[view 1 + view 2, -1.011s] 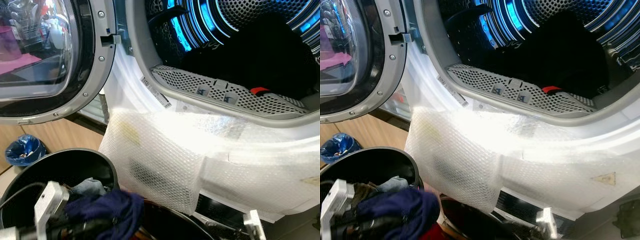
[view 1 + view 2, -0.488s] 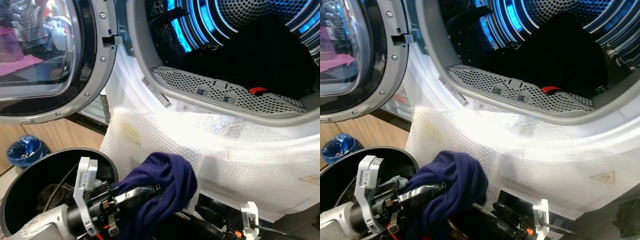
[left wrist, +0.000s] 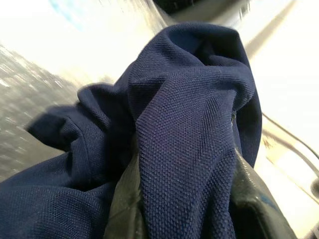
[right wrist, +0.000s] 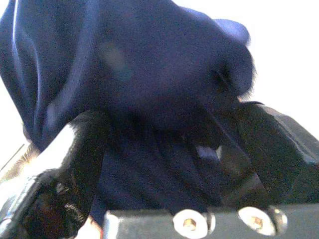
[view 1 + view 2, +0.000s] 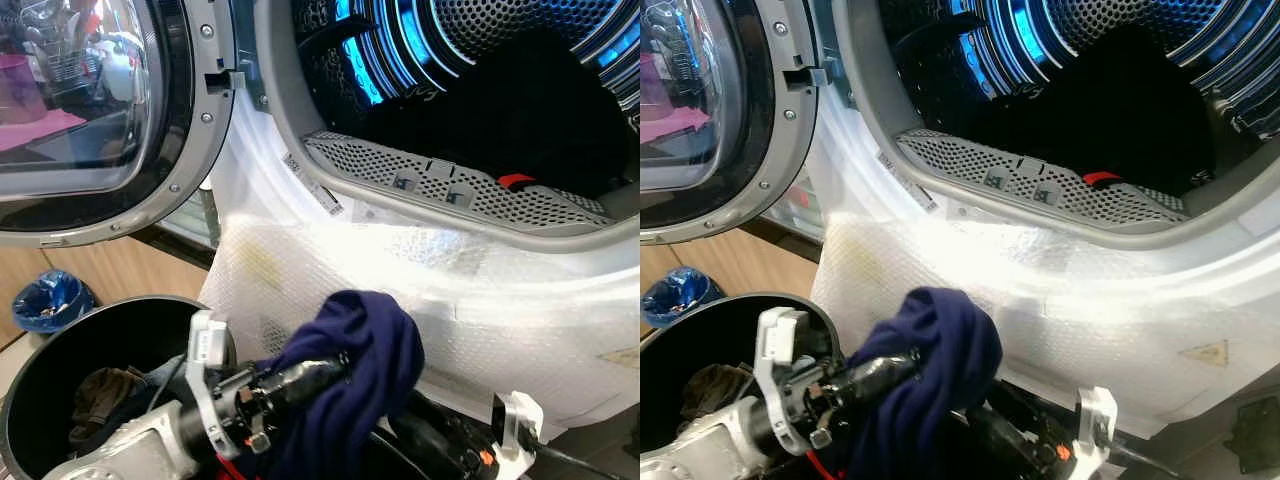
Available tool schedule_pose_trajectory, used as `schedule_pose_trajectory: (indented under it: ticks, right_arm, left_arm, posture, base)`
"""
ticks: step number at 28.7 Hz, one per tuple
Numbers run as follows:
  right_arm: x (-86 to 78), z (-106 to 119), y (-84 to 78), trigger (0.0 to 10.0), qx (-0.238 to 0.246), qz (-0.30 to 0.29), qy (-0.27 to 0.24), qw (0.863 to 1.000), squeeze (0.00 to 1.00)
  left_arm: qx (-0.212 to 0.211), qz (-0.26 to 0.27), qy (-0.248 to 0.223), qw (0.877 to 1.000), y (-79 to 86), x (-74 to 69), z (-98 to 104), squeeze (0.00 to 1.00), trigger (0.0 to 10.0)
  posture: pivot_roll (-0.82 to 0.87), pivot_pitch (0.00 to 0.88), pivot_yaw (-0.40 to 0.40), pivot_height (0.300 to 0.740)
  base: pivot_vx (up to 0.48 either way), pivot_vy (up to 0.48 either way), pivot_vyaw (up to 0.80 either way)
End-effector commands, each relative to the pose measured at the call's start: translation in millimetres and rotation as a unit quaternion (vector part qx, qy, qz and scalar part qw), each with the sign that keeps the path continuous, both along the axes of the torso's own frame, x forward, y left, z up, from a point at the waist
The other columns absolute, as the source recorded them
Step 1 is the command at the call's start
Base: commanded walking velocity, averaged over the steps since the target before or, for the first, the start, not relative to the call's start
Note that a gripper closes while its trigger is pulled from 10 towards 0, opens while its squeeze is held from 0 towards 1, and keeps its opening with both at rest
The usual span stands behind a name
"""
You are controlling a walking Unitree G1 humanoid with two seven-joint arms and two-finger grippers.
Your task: Clothes washing
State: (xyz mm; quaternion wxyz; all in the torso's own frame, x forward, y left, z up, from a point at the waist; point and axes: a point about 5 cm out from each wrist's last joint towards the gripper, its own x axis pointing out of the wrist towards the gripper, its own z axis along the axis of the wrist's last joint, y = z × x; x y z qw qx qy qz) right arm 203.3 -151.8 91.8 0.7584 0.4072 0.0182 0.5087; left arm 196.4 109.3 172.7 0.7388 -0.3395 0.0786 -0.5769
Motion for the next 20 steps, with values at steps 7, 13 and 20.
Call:
schedule_pose_trajectory:
  ticks: [7,13,20]
  right_arm:
    - [-3.7,17,-9.2,10.0,-0.005,-0.005,-0.026,1.0,1.0]
    - [-11.8,6,-8.0,10.0,-0.059,0.015,-0.012,0.998,1.0]
    - [-16.8,1,-10.0,10.0,-0.08,0.028,-0.005,0.996,1.0]
  left_arm:
    - [0.035,-0.008,-0.014,0.999,-6.7,5.3,-1,0.0,0.0]
    - [0.036,0.019,-0.024,0.999,-6.9,15.3,2,0.0,0.0]
    - [0.032,0.044,-0.032,0.998,-10.7,24.5,6,0.0,0.0]
  posture:
    - [-0.01,0.055,-0.029,0.74]
    - [-0.02,0.055,-0.027,0.74]
    - [-0.02,0.049,-0.025,0.74]
  base:
    - [0.0,0.0,0.0]
    - [0.0,0.0,0.0]
    - [0.0,0.0,0.0]
